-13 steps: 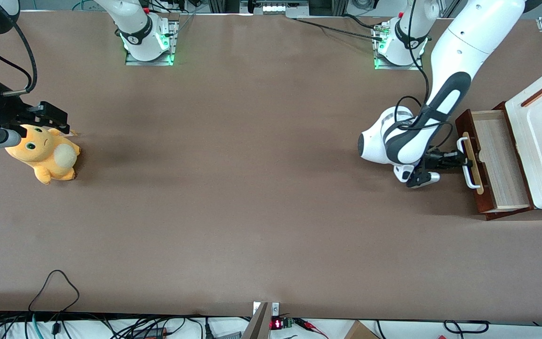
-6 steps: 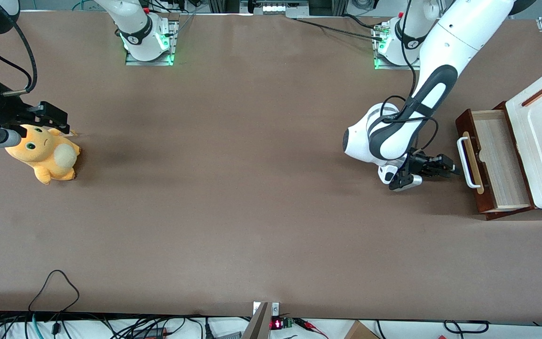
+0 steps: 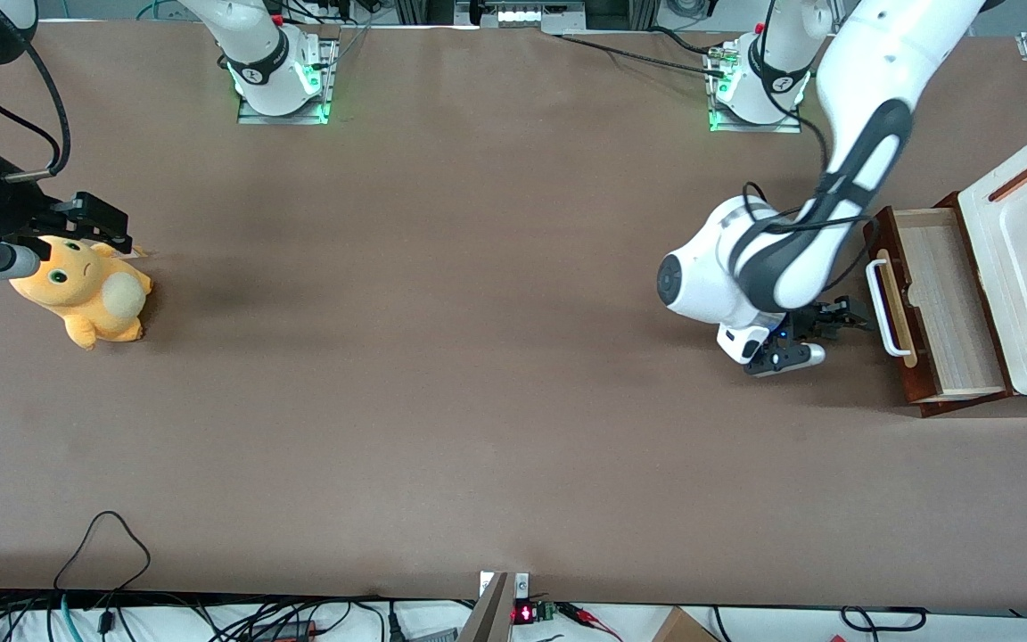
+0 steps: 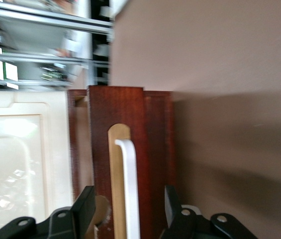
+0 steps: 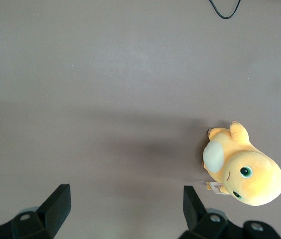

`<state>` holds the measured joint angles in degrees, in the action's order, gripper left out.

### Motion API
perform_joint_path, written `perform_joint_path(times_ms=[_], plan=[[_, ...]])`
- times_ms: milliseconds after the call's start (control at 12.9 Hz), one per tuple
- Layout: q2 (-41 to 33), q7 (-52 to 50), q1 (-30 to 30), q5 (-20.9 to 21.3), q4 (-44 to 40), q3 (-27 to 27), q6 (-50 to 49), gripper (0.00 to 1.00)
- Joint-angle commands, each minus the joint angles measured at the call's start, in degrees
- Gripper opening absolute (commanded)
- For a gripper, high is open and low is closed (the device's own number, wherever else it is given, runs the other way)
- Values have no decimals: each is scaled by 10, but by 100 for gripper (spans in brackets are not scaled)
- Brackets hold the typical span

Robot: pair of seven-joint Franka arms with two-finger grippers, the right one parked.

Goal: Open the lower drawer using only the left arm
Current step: 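Open the left gripper and lift it away from the handle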

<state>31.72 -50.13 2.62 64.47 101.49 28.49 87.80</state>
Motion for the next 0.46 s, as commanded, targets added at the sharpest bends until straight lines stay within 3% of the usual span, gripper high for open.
perform_joint_path(times_ms=[0,232,387], plan=[[-58,75,10,-119,-27,-4,41,99],[-125,146,10,-251,-36,-32,70,100],[-174,222,9,-378,-54,-79,76,100]])
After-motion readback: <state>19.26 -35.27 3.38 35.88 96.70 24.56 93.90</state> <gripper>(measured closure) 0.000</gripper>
